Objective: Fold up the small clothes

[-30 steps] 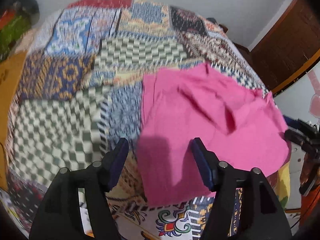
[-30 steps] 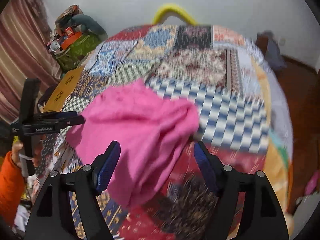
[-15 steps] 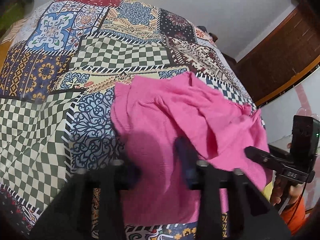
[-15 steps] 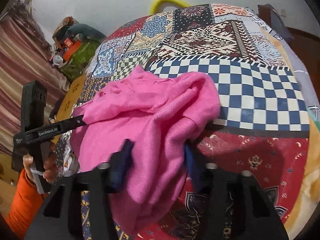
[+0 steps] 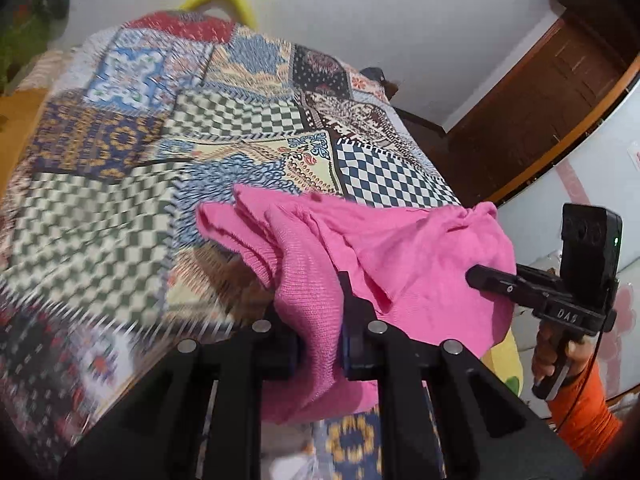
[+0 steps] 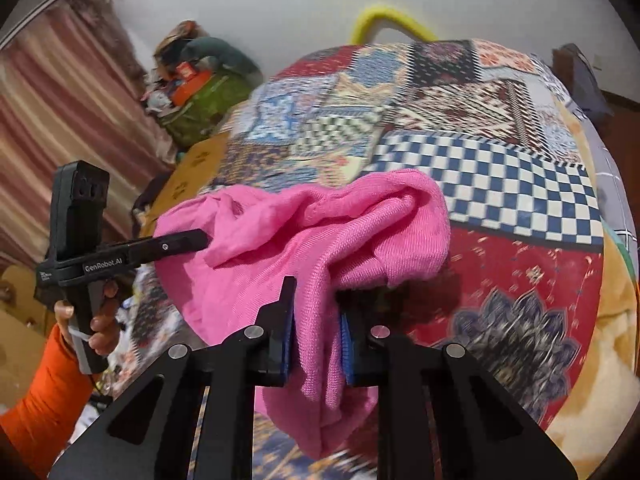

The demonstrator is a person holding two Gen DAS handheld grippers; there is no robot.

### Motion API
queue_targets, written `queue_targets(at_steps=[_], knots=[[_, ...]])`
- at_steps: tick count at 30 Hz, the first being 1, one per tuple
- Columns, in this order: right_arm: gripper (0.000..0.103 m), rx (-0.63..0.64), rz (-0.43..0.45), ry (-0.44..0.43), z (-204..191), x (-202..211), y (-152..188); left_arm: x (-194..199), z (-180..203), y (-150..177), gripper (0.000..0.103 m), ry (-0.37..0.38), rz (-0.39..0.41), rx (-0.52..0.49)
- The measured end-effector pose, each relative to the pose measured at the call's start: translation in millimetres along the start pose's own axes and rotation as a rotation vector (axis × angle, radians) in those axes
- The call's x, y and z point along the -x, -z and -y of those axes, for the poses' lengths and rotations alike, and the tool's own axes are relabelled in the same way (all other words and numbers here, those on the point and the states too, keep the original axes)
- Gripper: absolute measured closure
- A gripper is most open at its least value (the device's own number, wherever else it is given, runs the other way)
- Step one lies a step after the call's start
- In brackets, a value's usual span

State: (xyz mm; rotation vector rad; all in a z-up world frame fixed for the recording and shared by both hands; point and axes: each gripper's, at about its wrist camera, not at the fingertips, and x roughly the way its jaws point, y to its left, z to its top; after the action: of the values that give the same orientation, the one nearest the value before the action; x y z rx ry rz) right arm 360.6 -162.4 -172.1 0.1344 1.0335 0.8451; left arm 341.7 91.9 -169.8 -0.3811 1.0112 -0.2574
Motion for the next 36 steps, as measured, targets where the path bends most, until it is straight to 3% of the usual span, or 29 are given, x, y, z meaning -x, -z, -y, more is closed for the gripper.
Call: queue_targets(at_steps=[4,8,15,18,20,24,29,32,36], knots=[[0.086,0.026,0.005,-0.042,-28.2,11.2,14.6,38.5,0.7,25.4,0.089,-0.017,0.032,-0.008],[0.086,0.025,-0.028,-0.078,-46.6,3.2,30.9,55.8,-11.9,57.4,0.089,-0.052,0.014,0.012],[0.082,0.021,-0.134,-0.036,-51.7,-41.6,65.7,31.4,-51.7,108.5,0.088,-0.124,-0.092,0.069],[0.075,0.027,-0.149,0.019,-47.4,-47.7,71.6,27.3,-60.1,121.8,0.075,-0.139,-0.100,0.083],[0.066,0.047,-0.138,0.074,-45.9,-44.1,68.4,28.9,-58.2,124.4,0.056,-0.208,-0.099,0.051],[0.051,0.119,-0.097,0.160,-50.1,-29.7,59.0,35.2,-48.3,119.9,0.050,-0.247,-0.090,-0.025],[0.043,0.186,-0.067,0.193,-54.7,-26.8,48.5,26.9,-22.3,107.4,0.032,-0.229,-0.070,-0.116],[0.043,0.206,-0.094,0.188,-53.7,-37.6,50.4,5.3,-8.5,99.3,0.031,-0.216,-0.097,-0.156],[0.043,0.238,-0.129,0.198,-51.9,-52.4,57.9,-23.0,2.0,85.9,0.031,-0.265,-0.123,-0.224]])
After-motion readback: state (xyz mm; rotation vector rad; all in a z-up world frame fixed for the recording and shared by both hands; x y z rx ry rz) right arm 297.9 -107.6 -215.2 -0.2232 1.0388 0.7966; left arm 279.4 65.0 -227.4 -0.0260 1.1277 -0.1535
